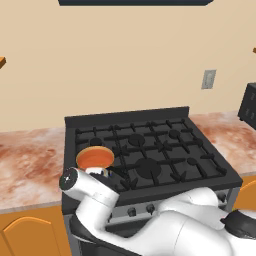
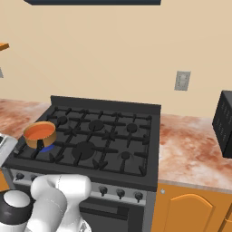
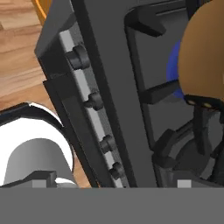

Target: Wait until the marinara sauce is simmered to a deep red color and then turn off the stove.

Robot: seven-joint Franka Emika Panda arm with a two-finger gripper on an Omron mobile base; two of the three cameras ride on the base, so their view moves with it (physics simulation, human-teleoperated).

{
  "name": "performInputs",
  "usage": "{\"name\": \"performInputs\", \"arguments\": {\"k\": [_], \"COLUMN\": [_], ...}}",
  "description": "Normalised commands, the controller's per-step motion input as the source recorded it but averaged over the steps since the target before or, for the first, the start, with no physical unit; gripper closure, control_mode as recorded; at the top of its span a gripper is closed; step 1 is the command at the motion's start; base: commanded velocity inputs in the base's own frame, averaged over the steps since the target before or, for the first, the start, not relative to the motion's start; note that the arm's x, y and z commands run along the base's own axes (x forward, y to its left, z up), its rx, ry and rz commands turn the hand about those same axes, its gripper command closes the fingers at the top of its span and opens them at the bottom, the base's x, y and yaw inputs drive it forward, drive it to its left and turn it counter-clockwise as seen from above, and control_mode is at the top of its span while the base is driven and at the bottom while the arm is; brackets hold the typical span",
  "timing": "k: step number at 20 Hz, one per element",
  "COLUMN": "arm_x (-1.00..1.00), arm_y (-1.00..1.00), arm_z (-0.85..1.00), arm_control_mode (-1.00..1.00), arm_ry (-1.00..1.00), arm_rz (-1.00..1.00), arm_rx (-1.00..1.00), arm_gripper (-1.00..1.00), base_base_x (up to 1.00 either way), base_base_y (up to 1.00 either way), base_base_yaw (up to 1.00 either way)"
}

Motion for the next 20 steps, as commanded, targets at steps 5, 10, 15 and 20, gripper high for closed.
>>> {"name": "performInputs", "arguments": {"k": [5, 10, 15, 20], "arm_x": [-0.25, -0.26, -0.09, -0.01], "arm_y": [0.48, 0.33, 0.0, 0.0], "arm_z": [-0.62, -0.54, -0.23, -0.26], "arm_control_mode": [-1.0, -1.0, -1.0, -1.0], "arm_ry": [0.0, -0.01, -0.08, -0.12], "arm_rz": [0.18, 0.16, 0.1, 0.1], "arm_rx": [-0.03, -0.03, -0.09, -0.11], "arm_gripper": [-1.0, -1.0, -1.0, -1.0], "base_base_x": [0.0, 0.0, 0.0, 0.0], "base_base_y": [0.0, 0.0, 0.0, 0.0], "base_base_yaw": [0.0, 0.0, 0.0, 0.0]}}
